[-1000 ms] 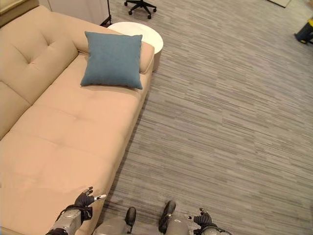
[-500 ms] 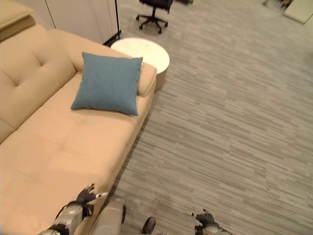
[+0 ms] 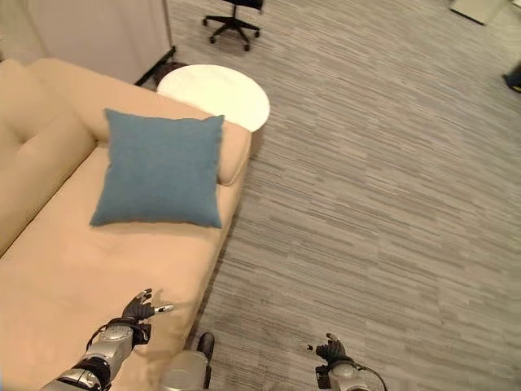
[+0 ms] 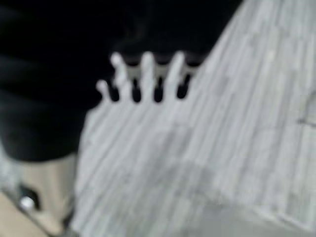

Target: Pick up all the scattered cushions and arrange them neatly on the sofa.

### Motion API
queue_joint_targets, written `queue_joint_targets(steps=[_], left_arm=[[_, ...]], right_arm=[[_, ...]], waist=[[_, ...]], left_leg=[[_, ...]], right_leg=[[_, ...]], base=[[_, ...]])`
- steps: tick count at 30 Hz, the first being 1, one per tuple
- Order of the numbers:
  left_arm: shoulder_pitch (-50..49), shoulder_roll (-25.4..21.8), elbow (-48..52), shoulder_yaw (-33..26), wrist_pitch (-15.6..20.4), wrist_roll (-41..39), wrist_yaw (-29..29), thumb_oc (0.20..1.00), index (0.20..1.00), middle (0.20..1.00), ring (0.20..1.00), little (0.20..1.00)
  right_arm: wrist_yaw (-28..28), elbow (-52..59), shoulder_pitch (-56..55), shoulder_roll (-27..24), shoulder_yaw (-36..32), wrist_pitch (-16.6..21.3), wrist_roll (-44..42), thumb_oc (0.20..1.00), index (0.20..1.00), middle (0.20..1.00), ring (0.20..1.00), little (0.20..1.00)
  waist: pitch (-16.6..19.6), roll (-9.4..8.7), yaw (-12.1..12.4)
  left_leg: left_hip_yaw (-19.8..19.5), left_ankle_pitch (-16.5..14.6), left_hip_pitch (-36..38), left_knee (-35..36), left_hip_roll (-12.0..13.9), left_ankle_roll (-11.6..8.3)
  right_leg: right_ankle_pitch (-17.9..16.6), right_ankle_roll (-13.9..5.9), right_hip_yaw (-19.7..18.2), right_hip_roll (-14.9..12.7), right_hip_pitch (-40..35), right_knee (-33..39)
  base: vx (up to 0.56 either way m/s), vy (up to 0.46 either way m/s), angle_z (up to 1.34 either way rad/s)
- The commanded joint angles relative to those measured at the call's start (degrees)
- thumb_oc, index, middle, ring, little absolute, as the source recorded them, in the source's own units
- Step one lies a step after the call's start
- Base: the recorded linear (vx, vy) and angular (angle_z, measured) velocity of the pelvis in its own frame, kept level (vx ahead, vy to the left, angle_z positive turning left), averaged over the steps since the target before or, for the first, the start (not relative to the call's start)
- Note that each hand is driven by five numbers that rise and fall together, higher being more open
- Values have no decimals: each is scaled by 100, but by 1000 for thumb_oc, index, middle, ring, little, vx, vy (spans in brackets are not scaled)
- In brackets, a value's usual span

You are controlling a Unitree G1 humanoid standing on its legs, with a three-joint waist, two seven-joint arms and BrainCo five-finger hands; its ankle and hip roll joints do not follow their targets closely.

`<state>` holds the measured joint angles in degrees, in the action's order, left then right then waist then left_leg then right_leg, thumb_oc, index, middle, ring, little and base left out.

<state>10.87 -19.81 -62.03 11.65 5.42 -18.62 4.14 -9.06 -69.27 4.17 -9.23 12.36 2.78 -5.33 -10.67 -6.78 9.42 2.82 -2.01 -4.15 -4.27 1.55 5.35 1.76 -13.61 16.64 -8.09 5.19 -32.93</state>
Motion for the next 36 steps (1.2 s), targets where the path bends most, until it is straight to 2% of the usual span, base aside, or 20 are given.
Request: queue_joint_targets(steps=[1,3,5,9,11,13,15,18,19,20,21,22,23,24,25,27,28,30,33,36], left_arm=[[-75,151,-49,-60,140,18,32,1000,1000,1000,1000,1000],[-35,267,-128,-66,193,0,69,1000,1000,1000,1000,1000],[-16,309,-138,-57,207,-50,75,1000,1000,1000,1000,1000],[8,409,-120,3,271,-135,164,1000,1000,1000,1000,1000],[87,511,-27,122,284,-135,174,1000,1000,1000,1000,1000],[91,514,-26,122,283,-135,175,1000,1000,1000,1000,1000],[125,674,249,144,293,-373,4,1000,1000,1000,1000,1000],[18,718,320,83,259,-331,43,1000,1000,1000,1000,1000],[6,774,282,68,223,-262,79,1000,1000,1000,1000,1000],[-11,775,276,56,231,-220,109,1000,1000,1000,1000,1000],[-157,562,246,-52,167,-154,-2,1000,1000,1000,1000,1000],[-379,390,203,-161,308,-16,-82,1000,1000,1000,1000,1000],[-403,378,267,-62,174,-10,-239,1000,1000,1000,1000,1000],[-466,430,360,-118,213,-113,-172,1000,1000,1000,1000,1000],[-499,396,306,-162,238,55,-203,1000,1000,1000,1000,1000],[-450,347,362,-220,216,-31,-242,1000,1000,1000,1000,1000],[-490,319,555,-158,289,-46,-262,1000,1000,1000,1000,1000],[-505,370,648,-124,302,-99,-276,1000,1000,1000,1000,1000],[-335,382,792,-54,369,-247,-255,1000,1000,1000,1000,1000],[-364,407,705,-95,380,-249,-200,1000,1000,1000,1000,1000]], right_arm=[[-4,291,10,-182,10,31,176,1000,1000,1000,1000,1000],[-25,371,101,-245,9,77,89,1000,1000,1000,1000,1000],[1,401,127,-237,64,66,83,1000,1000,1000,1000,1000],[-38,525,253,-243,225,99,131,1000,1000,1000,1000,1000],[-142,558,350,-297,222,160,28,1000,1000,1000,1000,1000],[-142,553,356,-299,220,163,27,1000,1000,1000,1000,1000],[-241,716,786,-610,262,308,-49,1000,1000,1000,1000,1000],[-277,952,734,-616,257,291,111,1000,1000,1000,1000,1000],[-349,1021,712,-627,224,312,212,1000,1000,1000,1000,1000],[-376,1075,693,-634,232,302,312,1000,1000,1000,1000,1000],[-129,692,1326,-1084,119,28,335,1000,1000,1000,1000,1000],[531,1962,929,-1288,97,550,-221,1000,1000,1000,1000,1000],[267,796,914,-1193,136,70,212,1000,1000,1000,1000,1000],[29,711,950,-1030,89,244,313,1000,1000,1000,1000,1000],[776,1518,761,-769,-108,455,-796,1000,1000,1000,1000,1000],[598,1355,905,-648,-232,597,-1048,1000,1000,1000,1000,1000],[561,1202,942,-592,-335,672,-1252,1000,1000,1000,1000,1000],[554,1123,962,-665,-372,654,-1278,1000,1000,1000,1000,1000],[403,919,977,-827,-374,662,-1076,1000,1000,1000,1000,1000],[527,829,835,-896,-404,532,-1041,1000,1000,1000,1000,1000]], waist=[[102,167,48],[89,248,3],[100,241,-13],[295,194,19],[242,228,66],[247,238,42],[-5,244,312],[12,182,358],[85,230,340],[185,276,260],[277,225,445],[252,162,467],[281,154,531],[267,140,558],[238,210,458],[193,410,348],[180,599,270],[200,652,217],[194,660,157],[273,582,84]], left_leg=[[-1043,28,61,333,-288,-226],[-1347,-145,189,368,-318,-270],[-1531,-201,226,330,-374,-292],[-2130,-424,456,308,-206,-631],[-2017,-300,126,-217,-88,-808],[-2045,-332,87,-277,-91,-813],[-670,-381,-936,-1326,72,-791],[-22,-407,-1244,-1202,127,-718],[623,-287,-1279,-834,259,-751],[1467,107,-1356,-474,340,-818],[1107,91,-1047,-126,139,-741],[1070,105,-908,-111,107,-719],[1040,42,-825,-31,90,-652],[994,21,-672,95,33,-590],[987,-5,-473,204,6,-527],[880,4,-249,366,33,-434],[605,155,-124,546,7,-387],[396,180,18,686,-49,-431],[152,121,72,696,-49,-500],[51,117,156,753,-136,-508]], right_leg=[[-249,426,7,244,190,1676],[-459,417,-606,165,461,2685],[-512,422,-756,207,460,2797],[-483,490,-393,291,268,3142],[-409,562,26,261,51,3334],[-410,563,55,267,47,3344],[-351,637,761,112,-406,3691],[-274,598,998,102,-523,3793],[-102,528,1174,186,-642,3793],[2,520,1474,274,-758,3793],[37,501,1625,308,-956,3781],[76,465,1640,258,-961,3525],[135,458,1689,224,-981,3360],[173,421,1708,149,-941,3082],[84,334,1585,17,-776,2588],[4,184,1433,-179,-499,1605],[55,294,960,-36,-123,1389],[163,341,662,-22,-159,1950],[-110,352,394,-229,-139,2853],[-256,312,145,-155,-196,3012]], base=[[274,-33,-10],[391,-36,12],[346,-45,67],[418,-98,122],[234,-61,124],[70,-15,74],[118,-72,44],[138,-56,97],[417,-11,75],[569,72,161],[463,158,146],[332,160,138],[165,129,17],[126,184,14],[124,240,16],[123,253,34],[125,161,38],[133,1,14],[162,-117,34],[127,-55,52]])
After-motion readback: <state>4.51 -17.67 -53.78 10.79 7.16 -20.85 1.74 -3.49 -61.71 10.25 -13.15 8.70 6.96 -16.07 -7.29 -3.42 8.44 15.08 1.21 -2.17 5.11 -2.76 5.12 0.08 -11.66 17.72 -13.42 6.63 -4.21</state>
